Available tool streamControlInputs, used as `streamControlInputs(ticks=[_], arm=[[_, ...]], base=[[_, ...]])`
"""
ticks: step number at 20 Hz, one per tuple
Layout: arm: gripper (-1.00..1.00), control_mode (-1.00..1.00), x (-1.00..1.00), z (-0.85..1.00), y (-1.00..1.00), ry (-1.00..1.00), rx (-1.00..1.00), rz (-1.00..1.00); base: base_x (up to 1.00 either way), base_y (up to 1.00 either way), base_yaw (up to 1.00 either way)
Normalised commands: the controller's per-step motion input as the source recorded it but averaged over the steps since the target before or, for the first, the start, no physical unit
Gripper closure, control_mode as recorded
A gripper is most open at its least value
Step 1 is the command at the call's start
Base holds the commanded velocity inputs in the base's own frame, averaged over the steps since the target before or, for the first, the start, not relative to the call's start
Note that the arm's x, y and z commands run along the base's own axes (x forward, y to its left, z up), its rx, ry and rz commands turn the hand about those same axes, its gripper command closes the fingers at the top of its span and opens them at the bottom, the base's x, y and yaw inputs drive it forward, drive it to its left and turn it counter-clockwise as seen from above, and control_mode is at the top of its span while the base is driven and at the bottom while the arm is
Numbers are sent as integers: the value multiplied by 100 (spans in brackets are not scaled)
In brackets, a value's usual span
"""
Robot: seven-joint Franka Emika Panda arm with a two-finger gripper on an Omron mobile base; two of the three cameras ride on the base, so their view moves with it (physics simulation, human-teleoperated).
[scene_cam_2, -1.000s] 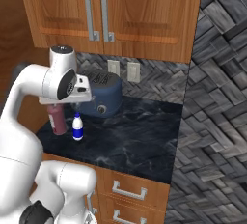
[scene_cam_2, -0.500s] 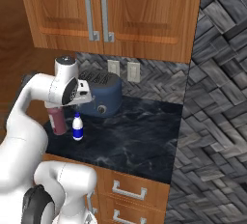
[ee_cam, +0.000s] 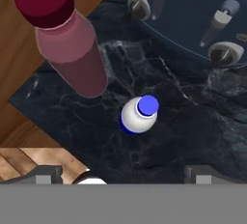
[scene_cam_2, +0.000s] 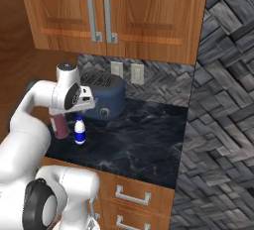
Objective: Place the drinks on the dining counter in a tight cluster.
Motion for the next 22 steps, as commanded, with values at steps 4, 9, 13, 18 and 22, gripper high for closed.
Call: streamControlInputs(ticks=[4,9,13,18,22], arm=[[-100,-100,36,-6,0,9,-3,0],[-100,-100,54,-18,0,4,0,0],[-100,-100,24,-8,0,3,-2,0],[-100,-100,-3,-33,2,1,0,0],[-100,-100,0,-45,8,0,0,0]], base=[[0,0,0],[0,0,0],[0,0,0],[0,0,0],[0,0,0]])
